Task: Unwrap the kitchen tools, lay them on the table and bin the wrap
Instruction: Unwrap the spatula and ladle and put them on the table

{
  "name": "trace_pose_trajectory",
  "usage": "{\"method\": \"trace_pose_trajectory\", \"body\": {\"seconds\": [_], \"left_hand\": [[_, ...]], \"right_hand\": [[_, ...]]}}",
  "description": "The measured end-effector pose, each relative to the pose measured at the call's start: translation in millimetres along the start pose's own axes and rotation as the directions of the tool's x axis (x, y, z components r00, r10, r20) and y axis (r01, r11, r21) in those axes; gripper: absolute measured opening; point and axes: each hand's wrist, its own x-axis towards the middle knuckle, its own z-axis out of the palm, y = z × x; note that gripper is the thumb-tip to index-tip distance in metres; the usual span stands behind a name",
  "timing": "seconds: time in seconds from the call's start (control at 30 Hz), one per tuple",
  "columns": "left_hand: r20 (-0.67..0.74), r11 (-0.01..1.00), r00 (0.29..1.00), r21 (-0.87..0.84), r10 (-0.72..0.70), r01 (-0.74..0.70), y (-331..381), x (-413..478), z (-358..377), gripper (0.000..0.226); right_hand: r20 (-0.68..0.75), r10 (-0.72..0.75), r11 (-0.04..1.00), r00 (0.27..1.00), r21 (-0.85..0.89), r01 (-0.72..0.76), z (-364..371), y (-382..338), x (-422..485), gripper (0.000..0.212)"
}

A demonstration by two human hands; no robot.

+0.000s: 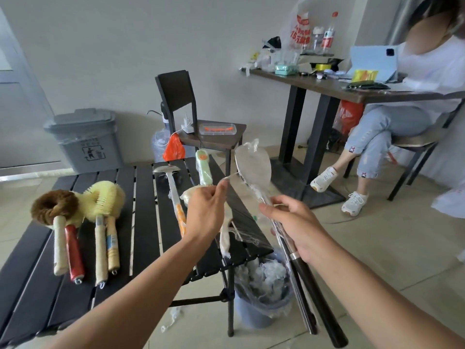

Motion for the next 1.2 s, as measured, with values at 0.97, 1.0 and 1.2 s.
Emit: {"method": "trace_pose_trajectory", "body": {"seconds": [0.97, 1.0, 1.2], "left_hand": [[-0.03, 0.882, 0.915, -0.278, -0.403, 0.38, -7.1, 0.4, -5.1, 0.046], [-0.013, 0.863, 0.909, -0.321, -0.416, 0.391, -7.1, 1.6, -6.1, 0.044], [0.116, 0.87, 0.934, -0.34, -0.338, 0.357, -4.3, 2.4, -7.7, 0.048]], "right_hand": [[0.02, 0.122, 0.929, 0.992, 0.35, -0.122, -14.0, -1.8, 14.0, 0.026], [0.046, 0.137, 0.903, 0.989, 0.404, -0.144, -15.3, -3.9, 14.6, 0.024], [0.027, 0.094, 0.948, 0.995, 0.302, -0.098, -11.0, 2.8, 6.9, 0.023]]}}
